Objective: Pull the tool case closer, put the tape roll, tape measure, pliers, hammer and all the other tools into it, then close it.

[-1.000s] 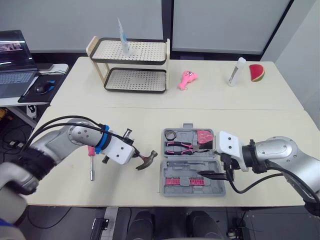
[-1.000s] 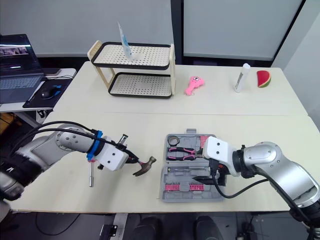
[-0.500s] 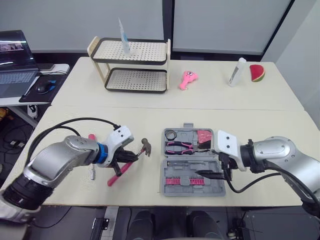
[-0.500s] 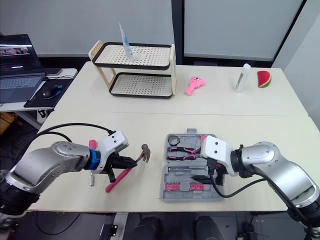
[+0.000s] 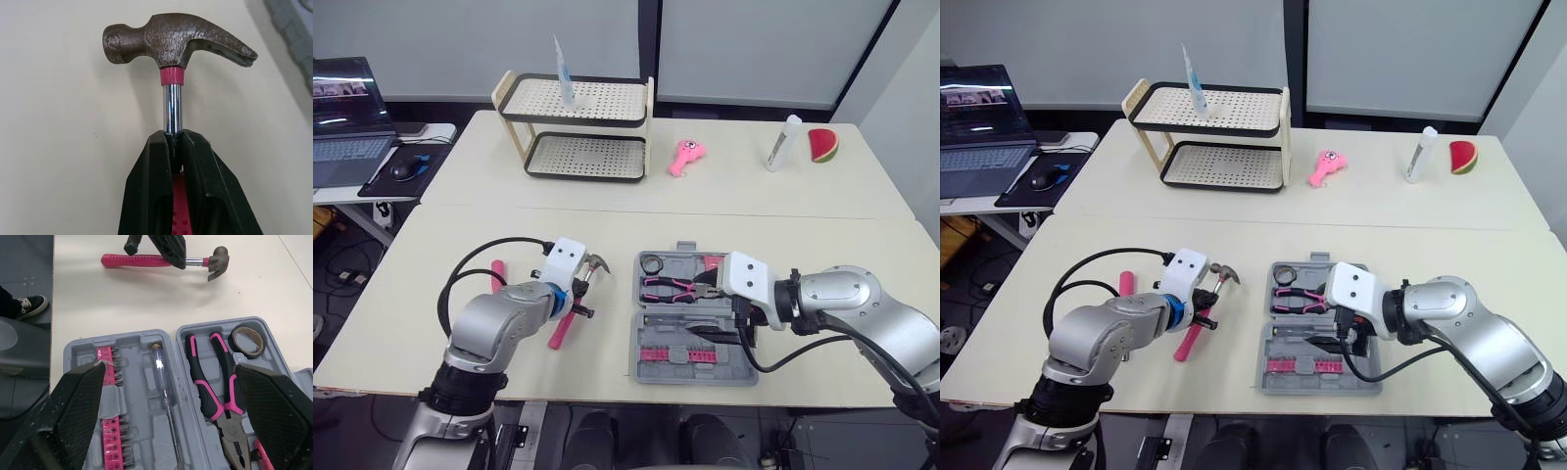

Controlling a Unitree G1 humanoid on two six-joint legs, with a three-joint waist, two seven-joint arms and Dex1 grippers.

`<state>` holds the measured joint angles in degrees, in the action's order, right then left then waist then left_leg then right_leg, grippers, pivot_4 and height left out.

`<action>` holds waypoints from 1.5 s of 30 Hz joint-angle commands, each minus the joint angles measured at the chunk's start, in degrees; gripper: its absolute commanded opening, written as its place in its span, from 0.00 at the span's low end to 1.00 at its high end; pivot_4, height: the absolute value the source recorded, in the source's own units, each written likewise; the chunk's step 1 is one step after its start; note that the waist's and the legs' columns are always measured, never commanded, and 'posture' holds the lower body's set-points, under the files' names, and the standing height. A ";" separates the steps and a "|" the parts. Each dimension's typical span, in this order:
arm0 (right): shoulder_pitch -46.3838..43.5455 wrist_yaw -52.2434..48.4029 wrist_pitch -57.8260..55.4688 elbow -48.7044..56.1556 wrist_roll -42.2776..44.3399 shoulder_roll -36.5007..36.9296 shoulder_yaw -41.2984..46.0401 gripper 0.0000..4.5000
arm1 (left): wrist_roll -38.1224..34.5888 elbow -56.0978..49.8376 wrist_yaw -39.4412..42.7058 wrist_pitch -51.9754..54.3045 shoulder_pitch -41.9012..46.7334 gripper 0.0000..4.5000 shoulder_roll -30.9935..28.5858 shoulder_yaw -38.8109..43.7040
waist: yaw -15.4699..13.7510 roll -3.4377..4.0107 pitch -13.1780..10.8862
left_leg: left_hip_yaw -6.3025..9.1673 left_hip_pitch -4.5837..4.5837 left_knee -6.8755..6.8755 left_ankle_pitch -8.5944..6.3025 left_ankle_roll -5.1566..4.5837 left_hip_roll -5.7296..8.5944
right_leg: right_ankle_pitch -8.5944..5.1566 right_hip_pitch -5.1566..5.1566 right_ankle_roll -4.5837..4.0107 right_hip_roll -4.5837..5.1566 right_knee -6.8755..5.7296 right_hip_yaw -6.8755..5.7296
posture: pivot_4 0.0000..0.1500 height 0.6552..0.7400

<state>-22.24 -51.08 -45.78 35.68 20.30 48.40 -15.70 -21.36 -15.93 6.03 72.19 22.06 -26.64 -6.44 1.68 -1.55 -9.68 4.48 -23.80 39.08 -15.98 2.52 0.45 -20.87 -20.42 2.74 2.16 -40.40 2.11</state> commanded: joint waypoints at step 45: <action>-0.18 2.82 2.18 2.22 -0.90 -2.40 2.08 1.00 | 11.96 10.12 11.44 -35.40 -11.66 0.51 7.38 1.95 | -0.28 0.12 0.09 | 0.02 0.04 -0.06 -0.01 -0.01 0.00 | 0.01 0.17 -0.01 0.07 0.31 0.00 | 1.00 0.87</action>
<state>-21.52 -48.48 -43.56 35.68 19.08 46.11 -14.63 -9.84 -5.81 17.01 37.91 10.11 -19.74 -4.30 1.40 -1.43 -9.59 4.50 -23.76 39.02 -15.99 2.51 0.45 -20.86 -20.26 2.73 2.23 -40.09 2.11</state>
